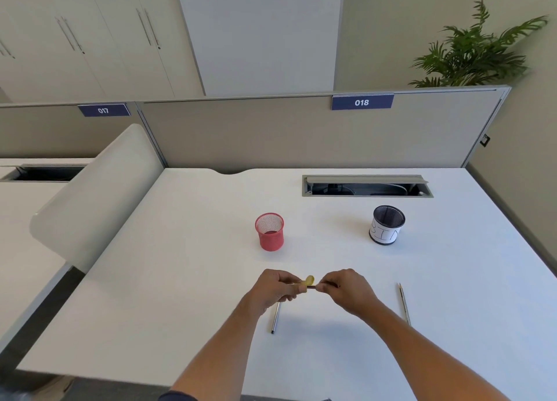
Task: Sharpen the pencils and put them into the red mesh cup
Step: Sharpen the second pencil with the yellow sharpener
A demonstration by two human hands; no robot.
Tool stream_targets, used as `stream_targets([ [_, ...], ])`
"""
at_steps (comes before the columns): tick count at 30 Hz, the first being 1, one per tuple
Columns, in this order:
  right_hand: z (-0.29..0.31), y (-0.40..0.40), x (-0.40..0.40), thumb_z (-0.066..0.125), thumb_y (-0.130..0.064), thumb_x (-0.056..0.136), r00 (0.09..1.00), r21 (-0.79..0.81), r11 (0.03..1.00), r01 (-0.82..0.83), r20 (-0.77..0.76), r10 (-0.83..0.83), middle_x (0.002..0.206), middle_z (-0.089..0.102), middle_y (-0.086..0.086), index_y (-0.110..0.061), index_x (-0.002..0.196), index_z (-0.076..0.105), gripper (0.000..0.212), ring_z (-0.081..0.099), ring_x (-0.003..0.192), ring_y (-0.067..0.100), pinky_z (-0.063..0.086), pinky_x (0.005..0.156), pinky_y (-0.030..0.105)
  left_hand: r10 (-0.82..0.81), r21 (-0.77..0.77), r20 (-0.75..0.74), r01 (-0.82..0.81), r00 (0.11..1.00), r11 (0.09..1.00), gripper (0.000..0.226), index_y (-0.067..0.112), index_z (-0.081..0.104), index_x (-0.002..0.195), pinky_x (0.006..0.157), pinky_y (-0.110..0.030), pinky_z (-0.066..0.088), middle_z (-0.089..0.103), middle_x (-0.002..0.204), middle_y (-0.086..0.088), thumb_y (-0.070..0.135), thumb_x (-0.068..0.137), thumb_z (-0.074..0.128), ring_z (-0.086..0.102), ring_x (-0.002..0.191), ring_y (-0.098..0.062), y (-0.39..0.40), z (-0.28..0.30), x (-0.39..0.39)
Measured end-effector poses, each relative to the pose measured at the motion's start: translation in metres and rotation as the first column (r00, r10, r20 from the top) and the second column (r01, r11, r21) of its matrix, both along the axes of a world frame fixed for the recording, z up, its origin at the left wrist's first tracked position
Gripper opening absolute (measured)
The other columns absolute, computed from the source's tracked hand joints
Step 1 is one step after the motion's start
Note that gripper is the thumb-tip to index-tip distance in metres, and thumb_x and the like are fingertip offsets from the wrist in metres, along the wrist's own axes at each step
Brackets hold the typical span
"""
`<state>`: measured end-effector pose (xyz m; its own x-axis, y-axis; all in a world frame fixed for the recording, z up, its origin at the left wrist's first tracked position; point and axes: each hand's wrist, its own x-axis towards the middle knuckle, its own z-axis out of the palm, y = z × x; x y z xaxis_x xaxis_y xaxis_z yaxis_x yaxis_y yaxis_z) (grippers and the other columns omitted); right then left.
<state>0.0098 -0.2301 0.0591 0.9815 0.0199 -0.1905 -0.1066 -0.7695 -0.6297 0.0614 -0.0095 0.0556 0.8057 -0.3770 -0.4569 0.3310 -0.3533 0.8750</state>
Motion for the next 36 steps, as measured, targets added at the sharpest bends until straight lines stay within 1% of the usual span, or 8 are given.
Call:
stream_targets([
  [6,0.004,-0.005,0.009,0.063,-0.042,0.094,0.953,0.312,0.950,-0.012,-0.285,0.105,0.052,0.055,-0.003,-0.018,0.078,0.080,0.034,0.042,0.047,0.010,0.035,0.058,0.027,-0.007,0.040,0.052,0.005,0.999,0.999,0.031,0.006,0.080,0.101,0.060,-0.019,0.039,0.069,0.069,0.006,0.008,0.072,0.090,0.058,0.066,-0.009,0.000,-0.002,-0.002],
  [10,0.006,-0.007,0.009,0.074,-0.041,0.081,0.968,0.296,0.954,-0.048,-0.222,0.118,0.070,0.076,-0.007,-0.023,0.090,0.067,0.022,0.052,0.052,0.005,0.041,0.055,0.026,-0.003,0.052,0.060,0.000,0.998,0.999,0.024,0.006,0.080,0.092,0.055,-0.020,0.040,0.065,0.067,-0.001,0.025,0.078,0.087,0.054,0.057,-0.011,-0.001,0.004,0.000],
  [14,0.002,-0.005,0.007,0.076,-0.034,0.083,0.986,-0.036,0.991,-0.129,0.102,0.132,0.075,0.067,-0.024,-0.031,0.087,0.068,0.009,0.056,0.064,0.003,0.046,0.059,0.026,-0.005,0.091,-0.024,0.007,1.000,0.996,0.046,0.006,0.081,0.087,0.053,-0.022,0.033,0.045,0.052,0.002,0.052,0.087,0.073,0.031,0.046,-0.012,0.001,0.007,0.000],
  [17,-0.002,-0.003,0.003,0.080,-0.025,0.084,0.814,-0.314,0.939,-0.141,0.504,0.291,0.079,0.068,-0.013,-0.025,0.083,0.074,0.006,0.062,0.072,0.015,0.050,0.054,0.031,0.013,0.005,-0.154,-0.013,0.988,1.000,0.054,0.006,0.081,0.086,0.050,-0.022,0.032,0.032,0.049,0.004,0.056,0.095,0.062,0.021,0.048,-0.014,0.001,0.004,-0.002],
  [19,0.000,-0.003,0.001,0.079,-0.023,0.086,0.775,-0.320,0.936,-0.148,0.551,0.310,0.078,0.070,-0.009,-0.021,0.083,0.076,0.005,0.063,0.071,0.020,0.051,0.052,0.034,0.028,-0.045,-0.167,-0.036,0.986,0.998,0.048,0.008,0.081,0.084,0.052,-0.022,0.034,0.034,0.050,0.003,0.051,0.096,0.064,0.024,0.050,-0.014,-0.001,0.002,-0.004],
  [24,0.006,-0.004,0.003,0.063,-0.043,0.095,0.977,-0.216,0.970,-0.108,0.158,0.144,0.078,0.071,-0.011,-0.029,0.092,0.077,0.020,0.061,0.074,0.012,0.048,0.066,0.030,0.002,-0.033,-0.010,-0.002,1.000,0.999,0.019,0.012,0.078,0.077,0.056,-0.025,0.034,0.049,0.055,0.000,0.029,0.082,0.084,0.040,0.051,-0.014,-0.004,-0.002,-0.003],
  [29,0.007,-0.009,0.009,0.063,-0.048,0.092,0.983,0.129,0.991,-0.020,-0.176,0.043,0.054,0.054,-0.009,-0.028,0.073,0.078,0.031,0.047,0.054,0.010,0.037,0.055,0.026,-0.005,-0.008,0.085,0.005,0.996,1.000,0.023,0.010,0.080,0.097,0.059,-0.018,0.041,0.067,0.073,0.004,0.016,0.076,0.089,0.055,0.067,-0.009,-0.004,-0.003,-0.002],
  [36,0.012,-0.015,0.004,0.072,-0.044,0.082,0.986,0.206,0.974,-0.088,-0.122,0.115,0.068,0.072,-0.010,-0.029,0.089,0.067,0.017,0.055,0.058,0.002,0.044,0.056,0.027,-0.005,0.052,0.091,0.000,0.996,0.999,0.026,0.007,0.080,0.086,0.051,-0.020,0.035,0.050,0.058,0.002,0.032,0.082,0.084,0.041,0.051,-0.011,-0.008,0.006,-0.002],
])
